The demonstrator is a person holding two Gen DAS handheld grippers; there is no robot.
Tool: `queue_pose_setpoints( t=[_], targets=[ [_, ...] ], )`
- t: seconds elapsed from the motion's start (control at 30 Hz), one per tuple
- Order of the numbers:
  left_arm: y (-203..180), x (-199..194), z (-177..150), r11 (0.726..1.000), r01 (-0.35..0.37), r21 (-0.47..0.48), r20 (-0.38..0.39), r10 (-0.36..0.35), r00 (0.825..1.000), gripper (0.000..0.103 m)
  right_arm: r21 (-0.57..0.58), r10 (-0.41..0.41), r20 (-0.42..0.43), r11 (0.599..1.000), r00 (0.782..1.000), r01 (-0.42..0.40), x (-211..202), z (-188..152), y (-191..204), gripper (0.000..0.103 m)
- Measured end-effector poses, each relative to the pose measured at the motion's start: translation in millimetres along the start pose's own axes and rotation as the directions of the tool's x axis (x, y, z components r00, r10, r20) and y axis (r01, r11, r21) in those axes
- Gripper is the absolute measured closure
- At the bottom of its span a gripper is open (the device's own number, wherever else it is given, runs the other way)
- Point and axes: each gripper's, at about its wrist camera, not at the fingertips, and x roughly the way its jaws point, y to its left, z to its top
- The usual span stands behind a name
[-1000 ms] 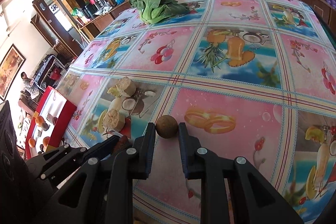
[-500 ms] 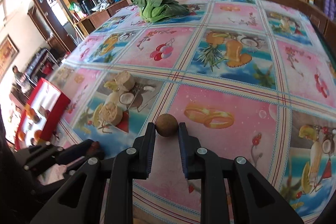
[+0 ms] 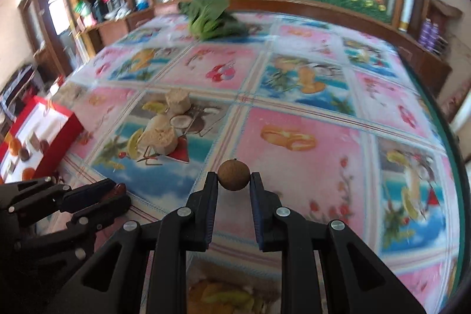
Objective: Organize fruits
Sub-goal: 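Carry the brown fruit and date over the white tray and open both tools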
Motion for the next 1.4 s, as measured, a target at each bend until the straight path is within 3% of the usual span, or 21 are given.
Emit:
queue_pose_setpoints(
  t=[0.17, 0.37, 0.57, 0.73, 0.87, 1.0, 1.1, 1.4],
  targets=[
    [16.8, -10.7, -5.8, 0.995, 0.087, -0.055, 0.001, -0.087, 0.996, 0.085, 0.083, 0.030, 0.048, 0.996, 0.998, -0.034, -27.9, -7.5, 3.4, 0.082],
    [34.2, -65.4, -14.3, 0.989, 0.131, -0.075, 0.109, -0.122, 0.987, 0.085, 0.009, 0.099, 0.108, 0.995, 0.989, -0.101, -56.8, 7.0, 62.5, 0.083],
    [76.8, -136.9, -33.1, 0.989, 0.092, -0.113, 0.251, -0.061, 0.966, 0.085, -0.079, 0.226, 0.142, 0.973, 0.964, -0.216, -75.8, 12.1, 140.4, 0.083],
    [137.8, -174.7, -63.8, 0.977, 0.014, -0.212, 0.292, 0.050, 0.955, 0.085, -0.137, 0.348, 0.121, 0.933, 0.930, -0.332, -74.3, 7.7, 203.2, 0.083],
    [182.8, -190.3, -92.3, 0.960, -0.053, -0.276, 0.273, 0.132, 0.953, 0.085, -0.190, 0.419, 0.039, 0.895, 0.907, -0.405, -61.5, -3.3, 248.1, 0.083],
    [215.4, -186.0, -115.3, 0.938, -0.093, -0.335, 0.225, 0.175, 0.959, 0.085, -0.247, 0.425, -0.006, 0.877, 0.905, -0.413, -48.4, -14.9, 278.6, 0.083],
    [226.3, -178.8, -126.6, 0.929, -0.102, -0.356, 0.196, 0.181, 0.964, 0.085, -0.269, 0.427, -0.042, 0.866, 0.903, -0.422, -37.6, -18.0, 291.3, 0.083],
    [225.8, -154.1, -133.5, 0.940, -0.094, -0.329, 0.122, 0.141, 0.982, 0.085, -0.307, 0.391, -0.124, 0.859, 0.912, -0.410, 1.7, -13.2, 309.8, 0.083]
  ],
)
